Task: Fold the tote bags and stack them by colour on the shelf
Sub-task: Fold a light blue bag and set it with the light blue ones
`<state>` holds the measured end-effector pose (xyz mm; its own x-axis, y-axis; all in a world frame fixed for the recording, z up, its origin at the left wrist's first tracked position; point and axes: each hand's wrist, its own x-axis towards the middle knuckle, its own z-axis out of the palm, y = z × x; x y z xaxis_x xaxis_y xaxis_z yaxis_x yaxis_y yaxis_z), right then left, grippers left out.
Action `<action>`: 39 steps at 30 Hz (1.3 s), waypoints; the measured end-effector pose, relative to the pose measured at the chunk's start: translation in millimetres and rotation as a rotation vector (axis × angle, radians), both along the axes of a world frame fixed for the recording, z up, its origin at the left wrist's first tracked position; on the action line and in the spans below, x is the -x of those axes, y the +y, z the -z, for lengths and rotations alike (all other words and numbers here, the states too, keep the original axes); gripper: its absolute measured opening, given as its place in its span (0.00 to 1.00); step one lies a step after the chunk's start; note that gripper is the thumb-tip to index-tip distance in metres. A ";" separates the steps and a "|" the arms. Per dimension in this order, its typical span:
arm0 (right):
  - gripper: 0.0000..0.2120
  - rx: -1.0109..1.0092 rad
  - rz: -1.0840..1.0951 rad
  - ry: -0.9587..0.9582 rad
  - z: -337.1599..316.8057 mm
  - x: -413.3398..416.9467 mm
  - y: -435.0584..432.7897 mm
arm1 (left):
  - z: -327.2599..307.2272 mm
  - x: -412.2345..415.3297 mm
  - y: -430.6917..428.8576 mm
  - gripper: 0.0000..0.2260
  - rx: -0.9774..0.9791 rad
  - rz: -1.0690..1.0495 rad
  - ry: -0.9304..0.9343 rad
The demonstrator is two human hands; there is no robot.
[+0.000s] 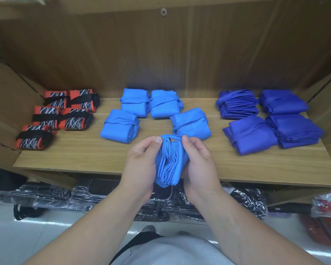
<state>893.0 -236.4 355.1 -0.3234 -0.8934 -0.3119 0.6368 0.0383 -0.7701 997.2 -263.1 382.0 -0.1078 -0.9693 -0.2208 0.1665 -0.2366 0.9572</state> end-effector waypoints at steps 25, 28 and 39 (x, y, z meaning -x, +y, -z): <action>0.24 -0.002 -0.263 0.558 -0.6 19.7 -0.6 | 18.9 -19.7 0.9 0.12 0.316 -0.004 -0.481; 0.12 0.026 -0.318 0.469 4.2 24.1 0.6 | 17.5 -16.6 5.9 0.16 0.259 0.081 -0.391; 0.10 0.077 -0.410 0.661 8.3 39.1 -9.4 | 20.7 -21.2 -9.0 0.17 0.109 0.151 -0.165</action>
